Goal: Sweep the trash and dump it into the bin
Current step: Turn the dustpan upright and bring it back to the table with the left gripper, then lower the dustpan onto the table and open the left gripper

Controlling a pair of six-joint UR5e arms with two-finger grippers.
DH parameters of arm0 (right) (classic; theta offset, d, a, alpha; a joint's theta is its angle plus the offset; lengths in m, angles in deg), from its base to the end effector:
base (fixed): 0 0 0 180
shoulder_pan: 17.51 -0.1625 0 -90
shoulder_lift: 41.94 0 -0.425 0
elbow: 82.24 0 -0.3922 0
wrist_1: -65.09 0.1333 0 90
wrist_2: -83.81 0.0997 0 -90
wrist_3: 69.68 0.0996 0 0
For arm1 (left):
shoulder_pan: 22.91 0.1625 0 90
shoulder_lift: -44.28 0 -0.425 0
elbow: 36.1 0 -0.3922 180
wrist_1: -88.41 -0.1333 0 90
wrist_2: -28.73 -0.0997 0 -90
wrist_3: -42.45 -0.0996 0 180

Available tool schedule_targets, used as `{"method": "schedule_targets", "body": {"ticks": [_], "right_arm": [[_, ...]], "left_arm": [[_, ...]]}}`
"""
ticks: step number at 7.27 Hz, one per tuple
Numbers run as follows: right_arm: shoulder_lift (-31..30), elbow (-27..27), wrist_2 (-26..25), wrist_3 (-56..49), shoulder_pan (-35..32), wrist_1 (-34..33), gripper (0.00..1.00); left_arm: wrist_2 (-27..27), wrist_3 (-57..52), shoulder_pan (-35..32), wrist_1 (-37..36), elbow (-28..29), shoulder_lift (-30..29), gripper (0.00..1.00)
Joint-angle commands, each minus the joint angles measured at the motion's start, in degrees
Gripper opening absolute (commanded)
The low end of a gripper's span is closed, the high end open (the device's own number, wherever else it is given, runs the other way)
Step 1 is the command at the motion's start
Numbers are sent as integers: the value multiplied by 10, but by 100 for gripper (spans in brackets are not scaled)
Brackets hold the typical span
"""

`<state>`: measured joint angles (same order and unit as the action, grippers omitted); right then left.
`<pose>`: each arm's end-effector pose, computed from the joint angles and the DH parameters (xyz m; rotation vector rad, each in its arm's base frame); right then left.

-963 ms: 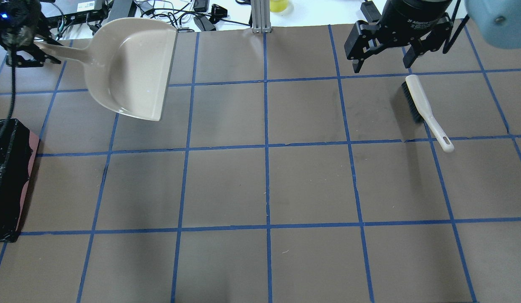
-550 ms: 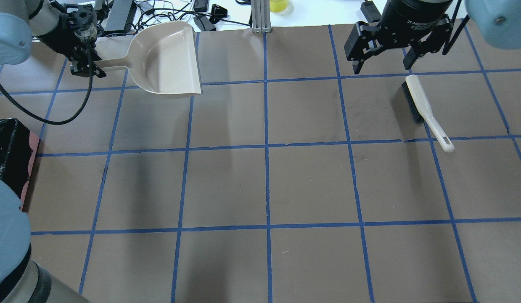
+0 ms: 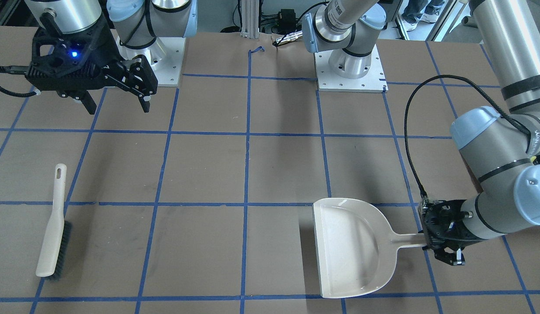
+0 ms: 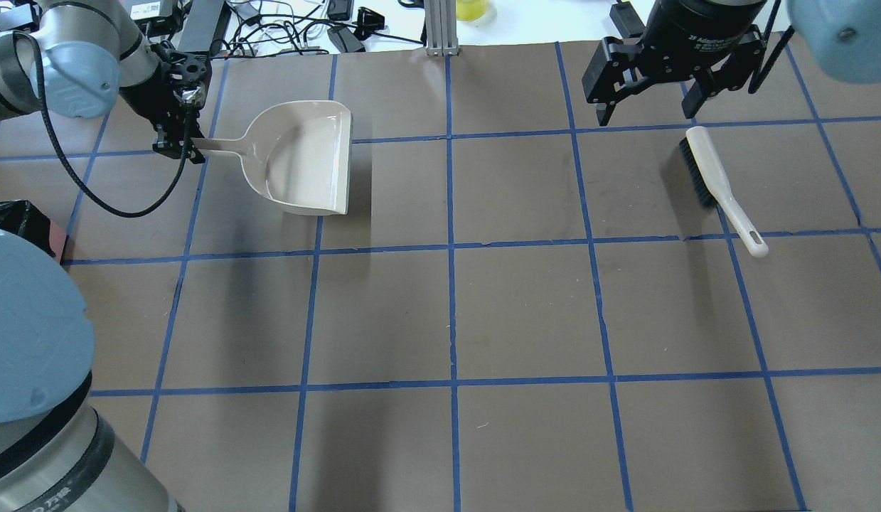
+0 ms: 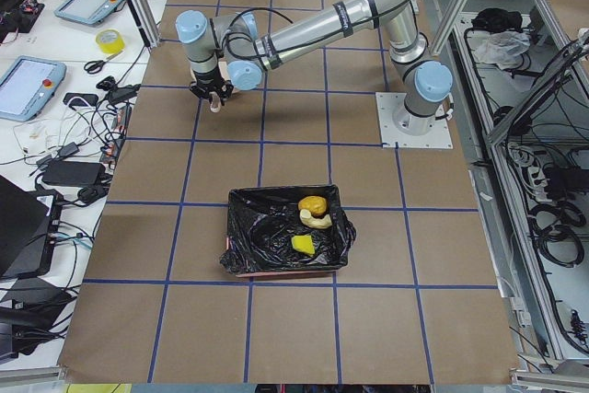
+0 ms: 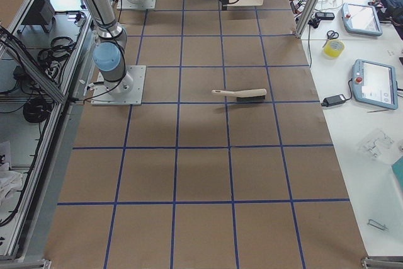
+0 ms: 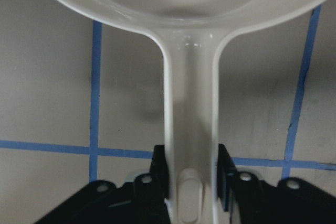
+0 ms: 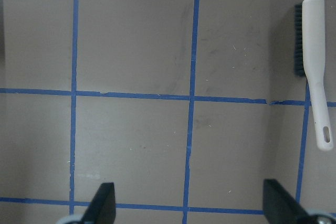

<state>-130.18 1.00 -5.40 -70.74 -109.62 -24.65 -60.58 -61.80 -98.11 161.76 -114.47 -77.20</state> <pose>0.1534 -0.5060 0.5305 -0.0873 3.1232 -0.1291 0.0449 -0.6965 0.2868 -2.1721 -2.1938 -0.0277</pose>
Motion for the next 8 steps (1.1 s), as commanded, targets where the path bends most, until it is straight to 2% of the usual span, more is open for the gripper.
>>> {"method": "schedule_targets", "body": {"ticks": [1, 8], "right_arm": [[0, 0, 0, 0, 0, 0, 100], [0, 0, 0, 0, 0, 0, 100]], "left_arm": [[-10, -29, -5, -11, 4, -21, 0], [-27, -34, -26, -37, -7, -29, 6]]}}
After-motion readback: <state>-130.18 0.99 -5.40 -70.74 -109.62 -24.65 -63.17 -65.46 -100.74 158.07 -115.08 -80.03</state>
